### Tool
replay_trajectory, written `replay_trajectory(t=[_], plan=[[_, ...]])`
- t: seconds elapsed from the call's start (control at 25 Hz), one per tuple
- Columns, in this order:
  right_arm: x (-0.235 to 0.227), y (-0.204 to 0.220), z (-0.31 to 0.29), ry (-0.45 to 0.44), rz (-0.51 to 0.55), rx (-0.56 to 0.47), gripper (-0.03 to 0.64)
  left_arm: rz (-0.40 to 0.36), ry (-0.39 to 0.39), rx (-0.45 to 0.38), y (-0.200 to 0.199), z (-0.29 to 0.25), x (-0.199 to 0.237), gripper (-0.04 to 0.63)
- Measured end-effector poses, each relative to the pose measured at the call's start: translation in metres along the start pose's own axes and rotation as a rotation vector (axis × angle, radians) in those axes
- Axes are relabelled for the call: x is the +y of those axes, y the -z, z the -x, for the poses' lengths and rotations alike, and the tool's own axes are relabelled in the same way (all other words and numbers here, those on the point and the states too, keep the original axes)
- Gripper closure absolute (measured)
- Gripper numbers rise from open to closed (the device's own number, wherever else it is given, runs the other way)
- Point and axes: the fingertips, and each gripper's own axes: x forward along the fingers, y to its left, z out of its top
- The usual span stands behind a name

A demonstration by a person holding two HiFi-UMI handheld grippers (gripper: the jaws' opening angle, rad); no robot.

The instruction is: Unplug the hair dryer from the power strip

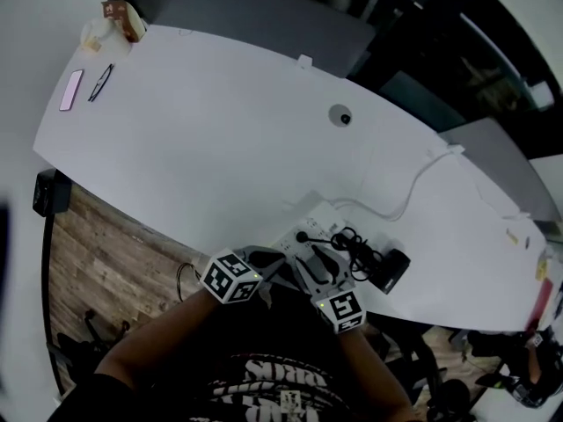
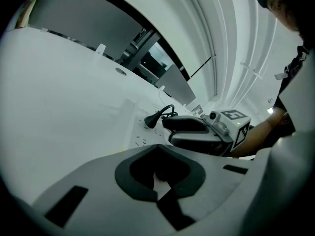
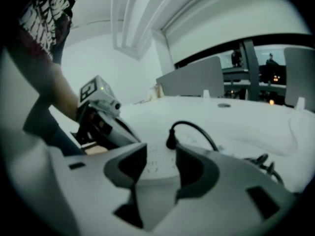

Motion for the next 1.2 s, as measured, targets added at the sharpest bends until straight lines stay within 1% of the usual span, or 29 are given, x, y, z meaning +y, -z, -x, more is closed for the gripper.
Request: replay_trajectory(t=[0.08, 0.16, 0.2, 0.24, 0.36, 0.44, 0.52, 0.6, 0.64, 0.68, 0.72, 0.76, 0.8, 0.88, 0.92, 0.96, 1.04, 1.12, 1.2], plan=[[0.016, 0.003, 0.013, -0.066, 0.052, 0.044, 0.433, -0.015, -0.027, -0.003, -0.002, 0.0, 0.004, 0.568], [0.031, -0.003, 0.029, -0.116, 0.102, 0.038, 0.434, -0.038, -0.057, -0.007, -0.007, -0.001, 0.009, 0.568], [0.035, -0.007, 0.035, -0.134, 0.103, 0.026, 0.433, -0.057, -0.075, -0.009, -0.01, 0.0, 0.013, 0.568], [0.038, -0.01, 0.04, -0.149, 0.083, 0.015, 0.434, -0.08, -0.096, -0.01, -0.014, 0.001, 0.017, 0.568], [0.033, -0.012, 0.051, -0.174, -0.021, -0.006, 0.434, -0.148, -0.158, 0.005, -0.024, 0.003, 0.031, 0.568], [0.027, -0.015, 0.057, -0.182, -0.061, -0.03, 0.434, -0.174, -0.173, 0.028, -0.028, 0.004, 0.036, 0.568], [0.022, -0.019, 0.065, -0.19, -0.073, -0.053, 0.435, -0.182, -0.18, 0.048, -0.027, 0.006, 0.037, 0.568], [0.016, -0.024, 0.075, -0.183, -0.052, -0.062, 0.436, -0.191, -0.212, 0.035, -0.03, 0.013, 0.038, 0.568], [0.012, -0.028, 0.08, -0.171, -0.025, -0.064, 0.436, -0.205, -0.241, 0.0, -0.036, 0.021, 0.037, 0.568], [0.008, -0.034, 0.086, -0.155, 0.01, -0.069, 0.436, -0.228, -0.278, -0.059, -0.047, 0.031, 0.034, 0.568], [0.004, -0.044, 0.093, -0.134, 0.049, -0.083, 0.441, -0.264, -0.319, -0.138, -0.063, 0.044, 0.027, 0.568], [-0.001, -0.058, 0.101, -0.109, 0.089, -0.109, 0.456, -0.317, -0.363, -0.225, -0.083, 0.06, 0.014, 0.568], [-0.005, -0.075, 0.109, -0.081, 0.128, -0.146, 0.48, -0.385, -0.407, -0.313, -0.104, 0.077, -0.005, 0.568], [-0.012, -0.115, 0.127, -0.035, 0.186, -0.236, 0.554, -0.535, -0.484, -0.479, -0.148, 0.114, -0.052, 0.568], [-0.015, -0.137, 0.136, -0.022, 0.203, -0.285, 0.562, -0.583, -0.514, -0.557, -0.168, 0.131, -0.077, 0.568], [-0.016, -0.159, 0.147, -0.013, 0.218, -0.332, 0.572, -0.599, -0.543, -0.626, -0.185, 0.148, -0.099, 0.568], [-0.015, -0.199, 0.169, 0.0, 0.251, -0.415, 0.574, -0.587, -0.594, -0.719, -0.207, 0.177, -0.134, 0.568], [-0.01, -0.234, 0.19, 0.001, 0.28, -0.496, 0.575, -0.603, -0.635, -0.766, -0.22, 0.197, -0.158, 0.568], [-0.004, -0.264, 0.204, -0.012, 0.276, -0.572, 0.575, -0.627, -0.665, -0.803, -0.229, 0.209, -0.175, 0.568]])
